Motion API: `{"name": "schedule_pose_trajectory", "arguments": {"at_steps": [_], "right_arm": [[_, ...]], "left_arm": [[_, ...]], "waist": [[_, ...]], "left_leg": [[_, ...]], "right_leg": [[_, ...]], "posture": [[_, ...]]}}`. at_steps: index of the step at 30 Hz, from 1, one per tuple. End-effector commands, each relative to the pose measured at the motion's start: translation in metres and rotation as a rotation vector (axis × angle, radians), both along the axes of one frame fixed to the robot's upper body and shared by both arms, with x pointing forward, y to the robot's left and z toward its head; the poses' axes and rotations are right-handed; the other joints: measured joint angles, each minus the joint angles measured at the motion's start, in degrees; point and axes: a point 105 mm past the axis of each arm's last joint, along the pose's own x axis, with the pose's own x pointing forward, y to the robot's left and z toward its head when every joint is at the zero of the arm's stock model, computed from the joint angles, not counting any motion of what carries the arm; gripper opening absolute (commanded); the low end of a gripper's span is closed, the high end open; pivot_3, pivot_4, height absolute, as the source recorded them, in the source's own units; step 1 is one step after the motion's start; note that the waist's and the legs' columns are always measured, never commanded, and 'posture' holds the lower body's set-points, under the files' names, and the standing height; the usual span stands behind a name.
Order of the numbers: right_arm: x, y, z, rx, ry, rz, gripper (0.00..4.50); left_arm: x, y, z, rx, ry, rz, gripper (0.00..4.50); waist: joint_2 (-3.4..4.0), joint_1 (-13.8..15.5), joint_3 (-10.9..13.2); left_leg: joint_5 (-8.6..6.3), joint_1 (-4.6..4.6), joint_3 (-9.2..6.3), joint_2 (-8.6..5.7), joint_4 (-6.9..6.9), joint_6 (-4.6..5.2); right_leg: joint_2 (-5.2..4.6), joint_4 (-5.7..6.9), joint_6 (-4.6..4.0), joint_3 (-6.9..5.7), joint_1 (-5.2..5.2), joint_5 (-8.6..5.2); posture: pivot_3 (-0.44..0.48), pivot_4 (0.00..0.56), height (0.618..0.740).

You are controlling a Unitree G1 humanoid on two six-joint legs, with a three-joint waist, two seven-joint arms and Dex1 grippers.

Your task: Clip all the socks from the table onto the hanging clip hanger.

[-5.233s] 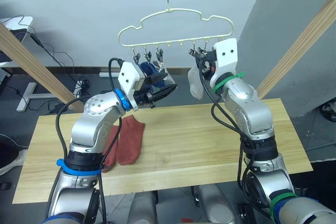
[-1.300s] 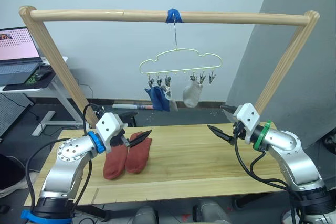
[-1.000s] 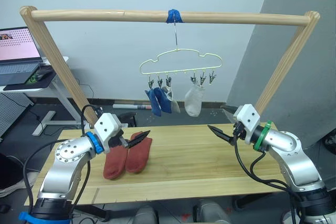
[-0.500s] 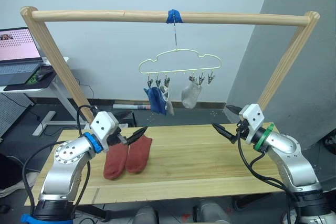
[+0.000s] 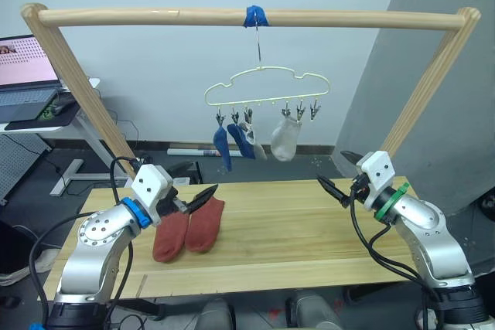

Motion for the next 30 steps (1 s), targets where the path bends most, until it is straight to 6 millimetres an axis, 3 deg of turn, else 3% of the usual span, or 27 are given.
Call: {"name": "schedule_pose_trajectory", "arguments": {"at_steps": [1, 7, 13, 27, 30], "right_arm": [[0.000, 0.003, 0.031, 0.023, -0.084, -0.004, 4.50], [-0.001, 0.015, 0.051, 0.063, -0.109, 0.002, 4.50], [0.003, 0.032, 0.071, 0.126, -0.137, 0.009, 4.50], [0.024, 0.055, 0.097, 0.214, -0.171, -0.005, 4.50], [0.026, 0.057, 0.098, 0.229, -0.166, -0.006, 3.91]], "left_arm": [[0.003, -0.002, 0.026, -0.007, -0.072, -0.022, 4.47], [0.012, -0.009, 0.044, -0.034, -0.095, -0.062, 4.47], [0.021, -0.025, 0.079, -0.154, -0.158, -0.105, 4.47], [0.022, -0.033, 0.107, -0.130, -0.170, -0.215, 4.47], [0.022, -0.034, 0.109, -0.119, -0.175, -0.229, 4.50]], "waist": [[-0.02, 0.0, 0.9], [-0.06, 0.0, 3.2], [-0.20, -0.1, 5.1], [-0.43, -0.2, 6.4], [-0.43, -0.2, 6.5]], "left_leg": [[0.00, -0.02, -0.01, 0.00, 0.00, 0.00], [0.00, -0.18, -0.03, 0.01, -0.04, 0.00], [-0.02, -0.40, -0.03, -0.01, -0.14, 0.01], [-0.02, -0.83, -0.03, 0.00, -0.78, 0.00], [-0.02, -0.83, -0.05, -0.01, -0.79, 0.00]], "right_leg": [[0.00, 0.00, 0.00, -0.01, -0.01, 0.00], [0.00, -0.05, -0.01, -0.02, -0.13, -0.05], [-0.02, -0.05, 0.17, -0.03, -0.33, -0.11], [-0.02, -0.07, 0.23, -0.11, -1.05, -0.18], [-0.02, -0.08, 0.23, -0.13, -1.06, -0.18]], "posture": [[-0.091, 0.166, 0.740], [-0.119, 0.206, 0.740], [-0.140, 0.240, 0.740], [-0.131, 0.250, 0.740], [-0.129, 0.249, 0.740]]}}
